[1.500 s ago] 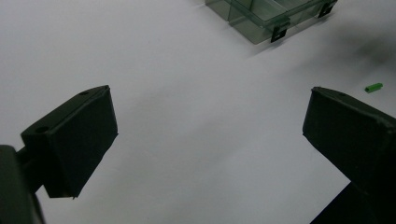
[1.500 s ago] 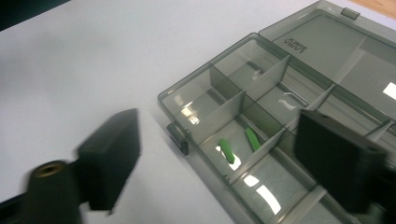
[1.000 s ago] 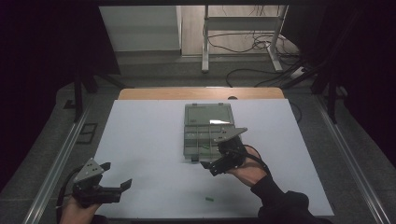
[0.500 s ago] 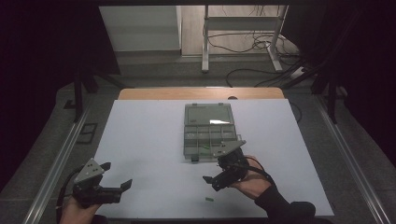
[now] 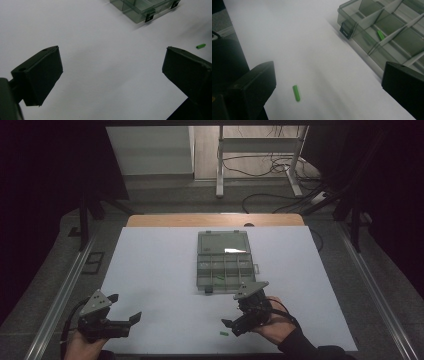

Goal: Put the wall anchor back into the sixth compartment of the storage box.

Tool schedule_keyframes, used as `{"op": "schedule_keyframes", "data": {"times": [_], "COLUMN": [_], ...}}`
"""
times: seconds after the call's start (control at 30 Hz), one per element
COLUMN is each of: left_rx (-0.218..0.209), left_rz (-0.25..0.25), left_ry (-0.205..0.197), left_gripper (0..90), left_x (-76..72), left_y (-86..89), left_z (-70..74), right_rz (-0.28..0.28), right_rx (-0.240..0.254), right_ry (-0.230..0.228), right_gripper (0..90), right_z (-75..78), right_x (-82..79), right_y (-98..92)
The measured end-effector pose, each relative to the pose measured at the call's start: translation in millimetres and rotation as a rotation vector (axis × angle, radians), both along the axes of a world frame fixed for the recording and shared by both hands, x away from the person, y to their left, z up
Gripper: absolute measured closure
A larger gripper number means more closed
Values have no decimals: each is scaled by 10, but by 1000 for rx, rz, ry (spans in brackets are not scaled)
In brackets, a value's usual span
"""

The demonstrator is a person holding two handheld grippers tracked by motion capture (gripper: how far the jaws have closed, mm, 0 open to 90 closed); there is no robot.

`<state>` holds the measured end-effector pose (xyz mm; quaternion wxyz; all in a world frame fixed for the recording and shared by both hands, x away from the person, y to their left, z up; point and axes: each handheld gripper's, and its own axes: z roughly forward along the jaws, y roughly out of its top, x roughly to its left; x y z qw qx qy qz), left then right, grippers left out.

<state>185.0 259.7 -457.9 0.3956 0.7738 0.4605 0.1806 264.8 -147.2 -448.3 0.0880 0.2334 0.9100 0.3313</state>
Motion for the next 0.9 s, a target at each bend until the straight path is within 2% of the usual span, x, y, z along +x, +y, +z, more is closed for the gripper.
{"op": "schedule_keyframes", "data": {"times": [0.13, 0.33, 0.47, 0.53, 0.63, 0.9], "left_rx": [-3, -3, -1, -1, -2, -3], "left_rz": [2, 1, 3, 2, 3, 1], "left_ry": [0, 4, 5, 4, 5, 6], "left_gripper": [34, 34, 34, 34, 34, 34], "left_x": [-1, 1, 0, -3, -5, -2], "left_y": [3, 9, 8, 8, 11, 15], "left_z": [0, 0, 1, 0, 1, 0], "right_rz": [3, 19, 36, 46, 65, 152], "right_rx": [-26, -53, -86, -101, -127, -197], "right_ry": [12, 60, 49, 47, 70, 115], "right_gripper": [0, 0, 55, 122, 222, 585], "right_z": [-61, -153, -212, -244, -299, -394], "right_x": [-60, -124, -150, -154, -164, -182], "right_y": [18, 98, 146, 164, 183, 252]}}
